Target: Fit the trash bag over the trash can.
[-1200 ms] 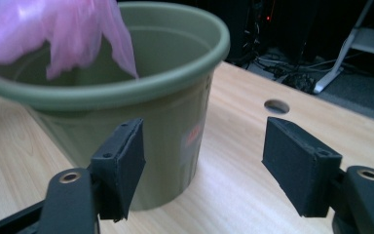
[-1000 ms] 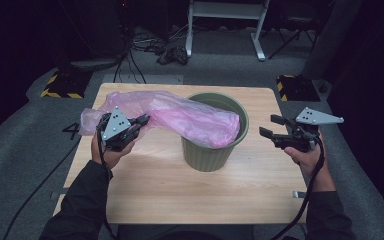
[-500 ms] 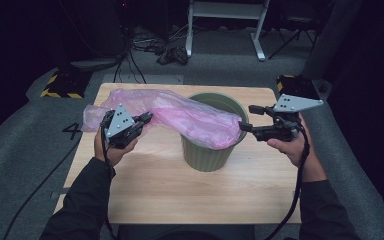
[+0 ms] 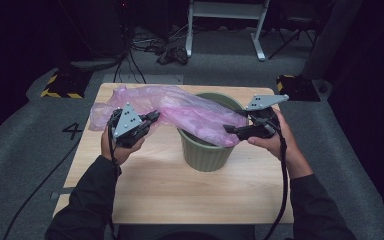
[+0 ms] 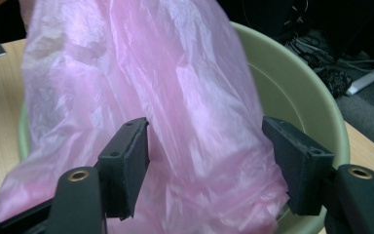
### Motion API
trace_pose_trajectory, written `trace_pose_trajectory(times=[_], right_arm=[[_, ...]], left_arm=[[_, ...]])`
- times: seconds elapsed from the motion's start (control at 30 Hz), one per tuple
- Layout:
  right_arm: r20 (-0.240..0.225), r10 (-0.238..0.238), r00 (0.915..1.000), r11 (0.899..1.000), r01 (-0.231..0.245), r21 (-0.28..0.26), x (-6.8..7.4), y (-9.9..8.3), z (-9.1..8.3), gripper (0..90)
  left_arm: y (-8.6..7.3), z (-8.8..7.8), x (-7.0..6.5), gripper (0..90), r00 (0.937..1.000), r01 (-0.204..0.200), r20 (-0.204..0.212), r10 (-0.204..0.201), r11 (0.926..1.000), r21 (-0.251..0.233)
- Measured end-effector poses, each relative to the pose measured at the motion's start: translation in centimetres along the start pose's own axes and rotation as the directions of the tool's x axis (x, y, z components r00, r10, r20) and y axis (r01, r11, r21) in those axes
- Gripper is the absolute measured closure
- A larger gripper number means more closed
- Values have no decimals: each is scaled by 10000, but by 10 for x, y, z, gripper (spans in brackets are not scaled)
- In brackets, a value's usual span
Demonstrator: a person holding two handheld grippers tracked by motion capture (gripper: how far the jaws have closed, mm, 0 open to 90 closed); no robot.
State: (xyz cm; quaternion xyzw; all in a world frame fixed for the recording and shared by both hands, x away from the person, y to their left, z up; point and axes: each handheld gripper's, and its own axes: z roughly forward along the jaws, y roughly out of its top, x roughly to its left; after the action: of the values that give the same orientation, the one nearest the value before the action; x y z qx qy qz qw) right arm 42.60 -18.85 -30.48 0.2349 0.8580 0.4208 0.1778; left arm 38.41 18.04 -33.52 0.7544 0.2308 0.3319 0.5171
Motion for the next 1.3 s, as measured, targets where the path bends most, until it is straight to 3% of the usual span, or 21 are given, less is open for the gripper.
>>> trace_pose_trajectory(times=[0.13, 0.3, 0.37, 0.53, 0.67, 0.9, 1.03, 1.17, 1.23, 1.3], right_arm=[[49, -40, 10000, 9993, 38, 368, -1, 1, 7, 362], [119, -180, 9998, 9968, 171, 778, 1, 6, 12, 364], [188, -380, 9991, 9950, 360, 931, 4, 9, 15, 369], [208, -727, 9971, 9849, 685, 1590, 11, 15, 27, 393], [205, -745, 9970, 9771, 688, 2015, 16, 18, 33, 393], [328, -573, 9978, 9686, 476, 2440, 18, 20, 41, 340], [364, -333, 9988, 9739, 243, 2256, 18, 20, 40, 264], [100, -196, 9998, 9865, 177, 1627, 14, 15, 29, 230], [-76, -202, 9998, 9912, 211, 1305, 12, 13, 22, 292], [140, -266, 9995, 9928, 248, 1176, 11, 11, 17, 376]], left_arm=[[2, -2, 1, 893, 9999, -58, -136, 57, 10000, -74], [1, -12, 9, 893, 9992, 201, -327, -211, 9993, -303], [2, -15, 10, 893, 9990, 397, -197, -407, 9981, -469], [7, -13, 1, 893, 9998, 177, 125, -170, 9984, -532], [14, -9, -8, 893, 9976, 399, 605, -344, 9949, -924], [20, 2, -22, 893, 9931, 270, 1164, -161, 9953, -930], [19, 8, -26, 893, 9910, 212, 1338, -103, 9965, -803], [15, 8, -24, 893, 9918, 191, 1271, -113, 9980, -599], [12, 6, -20, 893, 9934, 255, 1134, -189, 9980, -574], [10, 4, -17, 893, 9941, 324, 1054, -265, 9980, -548]])
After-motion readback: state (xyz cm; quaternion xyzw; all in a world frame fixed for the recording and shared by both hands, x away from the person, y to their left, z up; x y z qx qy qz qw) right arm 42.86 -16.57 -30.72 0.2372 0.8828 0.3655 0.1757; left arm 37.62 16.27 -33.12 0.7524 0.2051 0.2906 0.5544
